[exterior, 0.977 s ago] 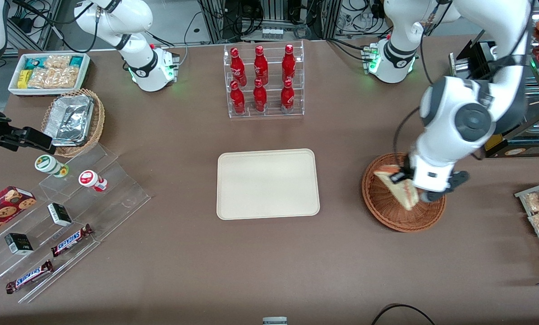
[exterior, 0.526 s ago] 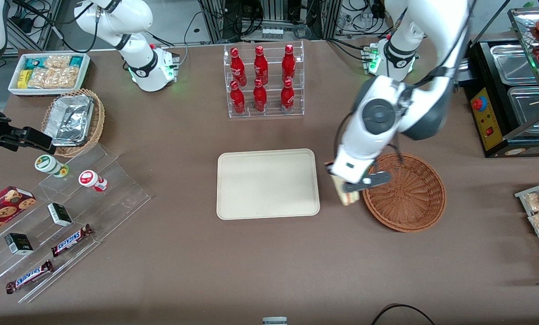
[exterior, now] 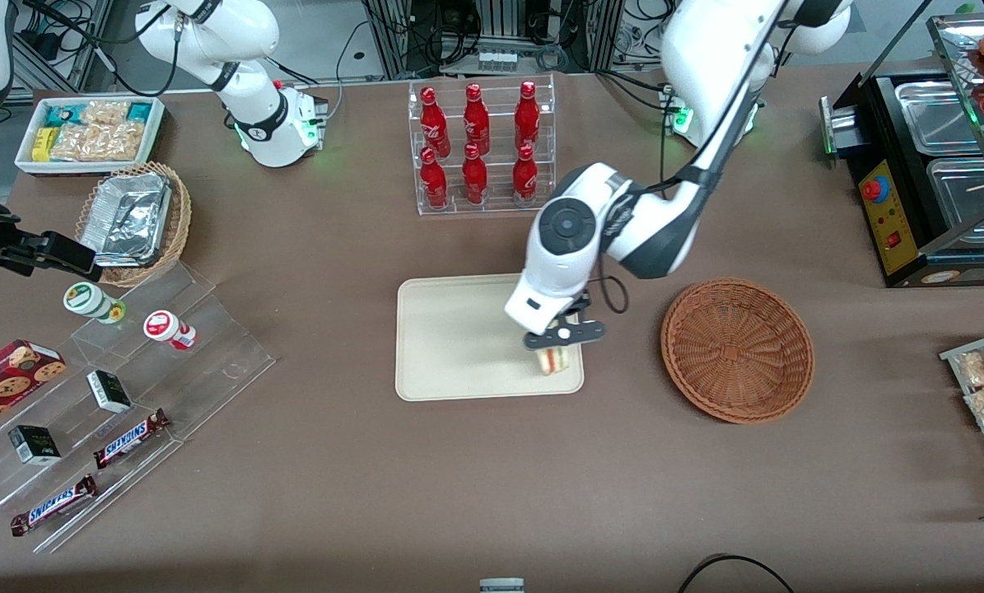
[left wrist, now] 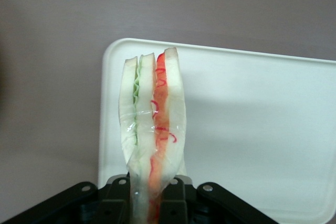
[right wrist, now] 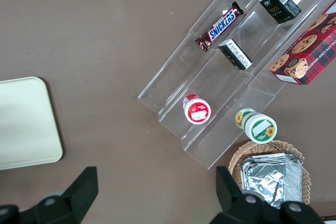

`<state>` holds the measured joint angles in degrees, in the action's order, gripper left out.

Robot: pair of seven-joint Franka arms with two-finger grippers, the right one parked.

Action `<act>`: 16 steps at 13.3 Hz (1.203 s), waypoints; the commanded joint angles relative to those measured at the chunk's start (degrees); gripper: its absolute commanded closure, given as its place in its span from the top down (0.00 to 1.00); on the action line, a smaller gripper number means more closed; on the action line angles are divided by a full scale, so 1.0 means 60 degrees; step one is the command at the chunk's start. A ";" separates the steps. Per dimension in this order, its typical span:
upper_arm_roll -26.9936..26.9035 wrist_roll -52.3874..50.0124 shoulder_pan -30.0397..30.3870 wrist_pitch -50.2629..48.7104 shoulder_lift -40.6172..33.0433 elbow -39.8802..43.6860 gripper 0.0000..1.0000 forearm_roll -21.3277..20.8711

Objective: Place sandwich from basket to tray
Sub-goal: 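Lift the sandwich with the left gripper and carry it toward the beige tray, then lower the sandwich onto the tray and open the left gripper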

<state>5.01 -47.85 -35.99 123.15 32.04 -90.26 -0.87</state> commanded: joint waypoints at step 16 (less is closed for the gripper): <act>-0.0132 -0.0023 -0.1369 0.1154 0.1794 0.0702 0.17 -0.0896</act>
<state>4.86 -47.61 -43.34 129.99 41.46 -87.86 -5.37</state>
